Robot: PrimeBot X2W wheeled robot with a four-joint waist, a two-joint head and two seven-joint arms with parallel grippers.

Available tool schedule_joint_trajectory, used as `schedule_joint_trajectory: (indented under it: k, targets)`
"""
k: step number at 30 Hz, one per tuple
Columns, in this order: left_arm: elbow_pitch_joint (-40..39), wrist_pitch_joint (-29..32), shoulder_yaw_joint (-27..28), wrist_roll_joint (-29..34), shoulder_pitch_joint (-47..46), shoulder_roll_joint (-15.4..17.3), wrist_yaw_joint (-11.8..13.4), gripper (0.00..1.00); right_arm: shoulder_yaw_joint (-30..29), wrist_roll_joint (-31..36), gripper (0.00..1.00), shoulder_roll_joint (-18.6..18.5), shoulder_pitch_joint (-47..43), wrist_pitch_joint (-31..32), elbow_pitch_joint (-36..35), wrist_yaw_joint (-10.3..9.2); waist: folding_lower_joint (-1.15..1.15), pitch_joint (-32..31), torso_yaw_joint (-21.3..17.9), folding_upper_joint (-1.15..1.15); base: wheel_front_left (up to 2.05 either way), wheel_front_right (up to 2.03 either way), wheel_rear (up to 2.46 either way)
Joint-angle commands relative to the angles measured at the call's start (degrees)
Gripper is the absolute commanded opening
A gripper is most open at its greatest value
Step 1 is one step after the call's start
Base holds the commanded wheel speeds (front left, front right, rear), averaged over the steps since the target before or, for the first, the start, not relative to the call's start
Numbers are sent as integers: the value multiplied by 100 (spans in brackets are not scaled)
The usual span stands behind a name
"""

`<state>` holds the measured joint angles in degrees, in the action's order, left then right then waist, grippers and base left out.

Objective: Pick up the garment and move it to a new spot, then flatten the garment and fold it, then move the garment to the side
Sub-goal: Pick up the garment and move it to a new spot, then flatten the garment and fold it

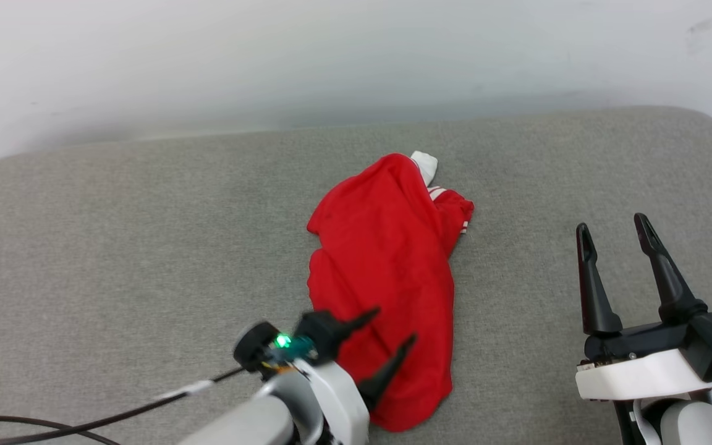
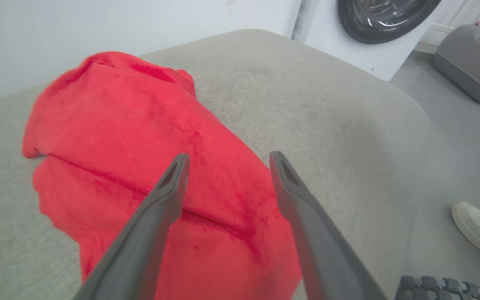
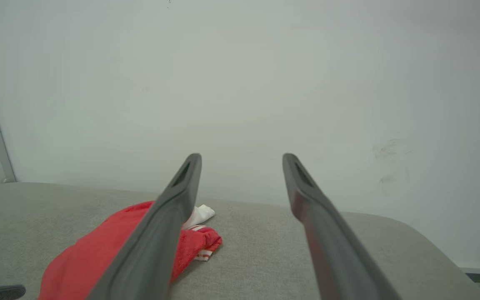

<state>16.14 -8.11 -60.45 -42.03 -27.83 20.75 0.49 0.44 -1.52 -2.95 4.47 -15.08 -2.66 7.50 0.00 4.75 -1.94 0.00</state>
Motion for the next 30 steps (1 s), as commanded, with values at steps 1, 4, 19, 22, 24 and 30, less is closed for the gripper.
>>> schedule_joint_trajectory:
  k: [1,4,19,22,24,30]
  targets:
    - [-81,-234,210,-58,-101,78,93,100,-26,-15,100,14,-72,-14,-1,-2,0,-106,82,0,0,0,0]
    - [-234,-497,654,-127,-125,282,308,100,-57,-16,100,14,-120,-14,-12,-2,0,-173,160,0,0,0,0]
    - [-1603,-708,3332,817,1663,1022,1327,100,50,-54,100,13,-234,-14,18,-2,0,-290,356,0,0,0,0]
    - [-1999,-709,3763,1231,2307,774,1398,100,65,-65,100,12,-271,-14,38,-3,0,-269,372,0,0,0,0]
    - [-2176,-709,3990,1491,2610,569,1362,100,65,-54,100,13,-292,-14,44,-2,0,-244,404,0,0,0,0]
    - [-2232,-710,4489,1967,2966,42,972,100,183,12,100,14,-302,-14,175,-2,0,-189,536,0,0,0,0]
